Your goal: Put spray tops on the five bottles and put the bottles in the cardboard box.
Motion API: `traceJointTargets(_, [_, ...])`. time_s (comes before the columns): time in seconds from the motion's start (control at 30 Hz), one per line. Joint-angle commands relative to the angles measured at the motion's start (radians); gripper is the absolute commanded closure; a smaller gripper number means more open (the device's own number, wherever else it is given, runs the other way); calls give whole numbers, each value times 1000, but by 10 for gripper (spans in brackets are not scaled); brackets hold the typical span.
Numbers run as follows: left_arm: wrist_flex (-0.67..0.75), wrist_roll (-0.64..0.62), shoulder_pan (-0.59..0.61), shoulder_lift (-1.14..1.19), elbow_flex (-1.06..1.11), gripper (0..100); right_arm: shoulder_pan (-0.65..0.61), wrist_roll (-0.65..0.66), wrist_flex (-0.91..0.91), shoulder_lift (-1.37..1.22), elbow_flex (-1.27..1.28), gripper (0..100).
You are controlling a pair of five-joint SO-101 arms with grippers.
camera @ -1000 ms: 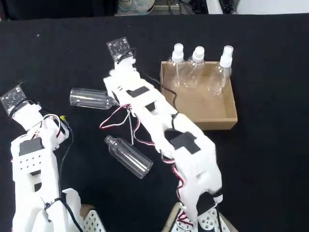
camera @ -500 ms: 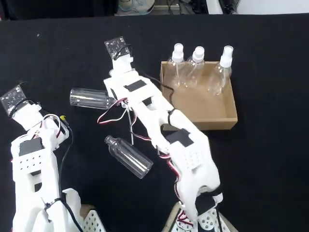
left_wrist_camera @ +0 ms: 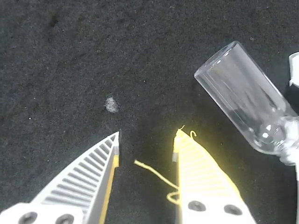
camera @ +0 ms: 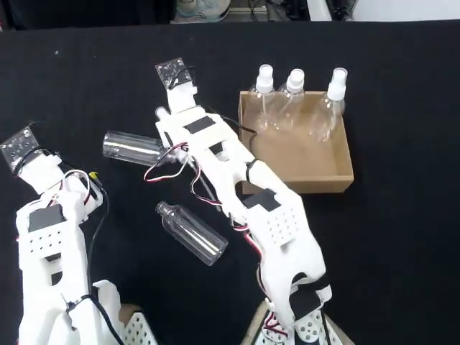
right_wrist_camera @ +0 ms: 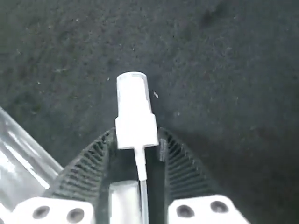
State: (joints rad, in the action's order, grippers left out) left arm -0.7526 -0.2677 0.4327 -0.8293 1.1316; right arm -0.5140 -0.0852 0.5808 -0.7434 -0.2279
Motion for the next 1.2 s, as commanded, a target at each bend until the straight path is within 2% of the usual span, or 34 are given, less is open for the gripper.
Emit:
traceJointTargets(0.0, [8,-8,8,-20,-39,812,14,0,49,28,-64,988])
traceJointTargets(0.27, [8,-8,8,-20,-39,812,31,0,160,213,30,988])
traceJointTargets(0.57, [8,-8,8,-20,-39,812,41,25,48,648,458,987])
traceJointTargets(0.73, [8,-8,8,-20,-39,812,40,64,52,920,704,987])
traceJointTargets(1.0, [9,-8,8,-20,-39,812,15,161,273,1336,957,984])
traceJointTargets(1.17, [9,-8,8,-20,-39,812,15,163,381,1452,1112,984])
